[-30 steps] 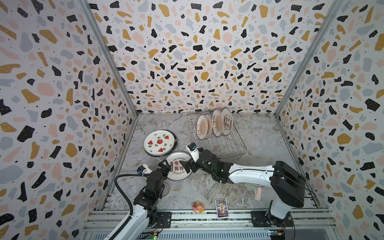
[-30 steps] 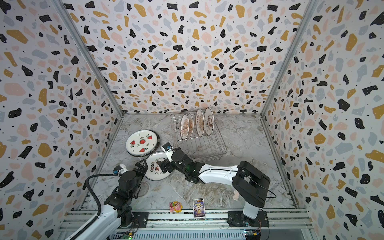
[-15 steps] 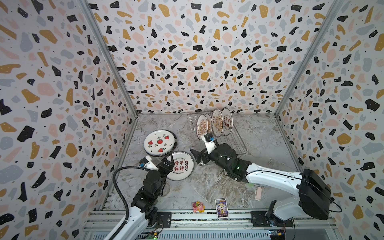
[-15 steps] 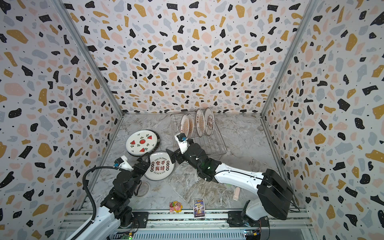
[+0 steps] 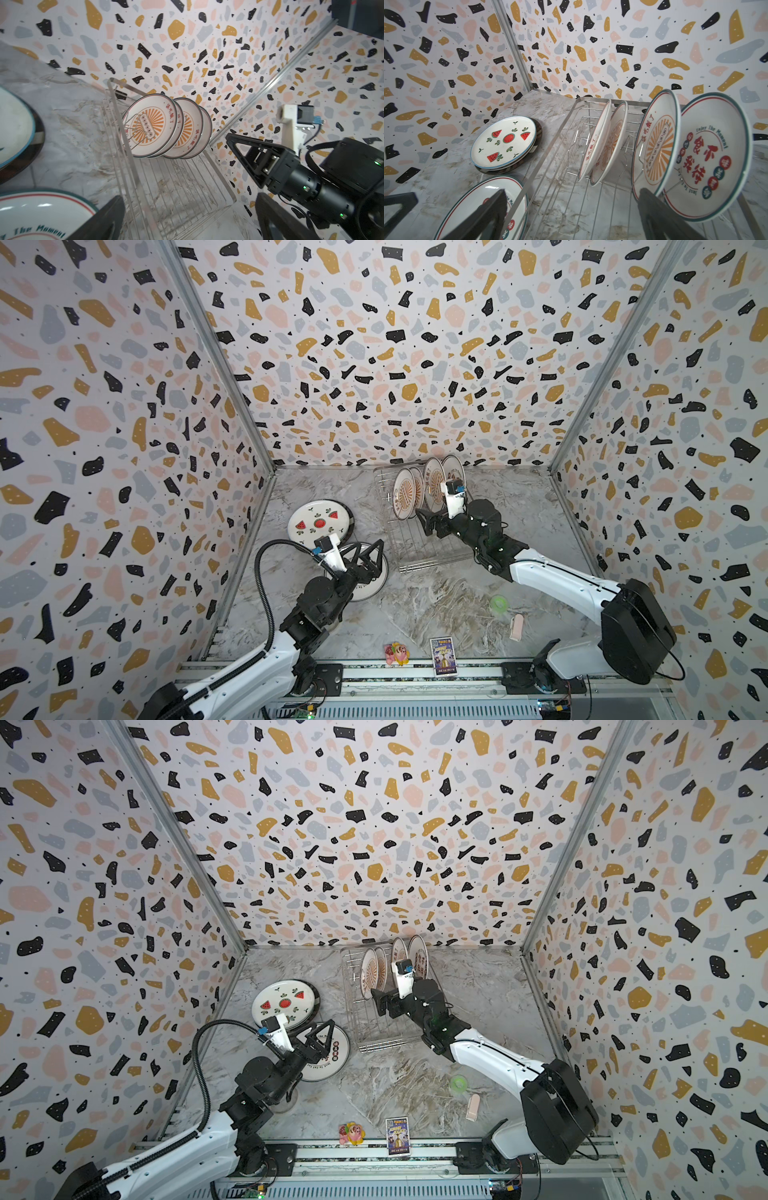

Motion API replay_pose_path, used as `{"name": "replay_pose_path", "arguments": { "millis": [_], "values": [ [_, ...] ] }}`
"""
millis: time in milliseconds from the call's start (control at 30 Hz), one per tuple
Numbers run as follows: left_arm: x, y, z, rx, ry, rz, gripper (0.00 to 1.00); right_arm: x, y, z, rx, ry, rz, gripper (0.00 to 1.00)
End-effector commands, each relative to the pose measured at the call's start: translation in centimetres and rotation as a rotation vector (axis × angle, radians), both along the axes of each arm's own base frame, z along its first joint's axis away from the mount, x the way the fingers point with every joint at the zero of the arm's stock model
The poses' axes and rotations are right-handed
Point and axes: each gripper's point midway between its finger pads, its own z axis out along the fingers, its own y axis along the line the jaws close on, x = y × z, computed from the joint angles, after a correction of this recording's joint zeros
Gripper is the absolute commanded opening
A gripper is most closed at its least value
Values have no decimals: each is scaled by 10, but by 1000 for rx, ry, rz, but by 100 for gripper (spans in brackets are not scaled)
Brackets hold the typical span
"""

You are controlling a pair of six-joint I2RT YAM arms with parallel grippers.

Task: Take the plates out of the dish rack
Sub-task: 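Open the left gripper off the plate while the right gripper reaches into the rack, then close the right gripper on the rim of the red-text plate in the rack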

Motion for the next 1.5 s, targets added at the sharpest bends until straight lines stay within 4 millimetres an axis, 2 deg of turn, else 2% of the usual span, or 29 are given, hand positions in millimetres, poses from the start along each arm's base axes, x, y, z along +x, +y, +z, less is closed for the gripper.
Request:
{"name": "replay_pose_path", "arguments": {
  "millis": [0, 200, 433, 567, 633, 733, 967, 1100, 1267, 1467],
  "values": [
    [-9, -18, 48, 0, -202, -78, 100, 16, -11, 25, 53, -20, -33, 99],
    [10, -24, 53, 52, -203, -22, 100, 53, -34, 26, 61, 13, -113, 99],
    [22, -50, 67, 73, -214, -86, 100, 87, -54, 17, -15, 33, -283, 98],
    [34, -59, 64, 85, -191, -86, 100, 103, -55, 11, -68, 43, -323, 88],
    [38, -69, 61, 88, -182, -114, 100, 113, -55, 5, -99, 60, -352, 78],
    [45, -79, 54, 91, -161, -132, 100, 124, -55, -3, -142, 86, -378, 69],
    [52, -92, 42, 103, -137, -165, 100, 135, -54, -13, -177, 97, -403, 65],
    [53, -91, 41, 111, -140, -157, 100, 137, -56, -14, -197, 88, -428, 65],
    [54, -91, 36, 115, -129, -157, 100, 138, -58, -10, -170, 86, -415, 62],
    [57, -97, 33, 110, -124, -173, 100, 130, -68, 3, -153, 60, -437, 62]
  ]
}}
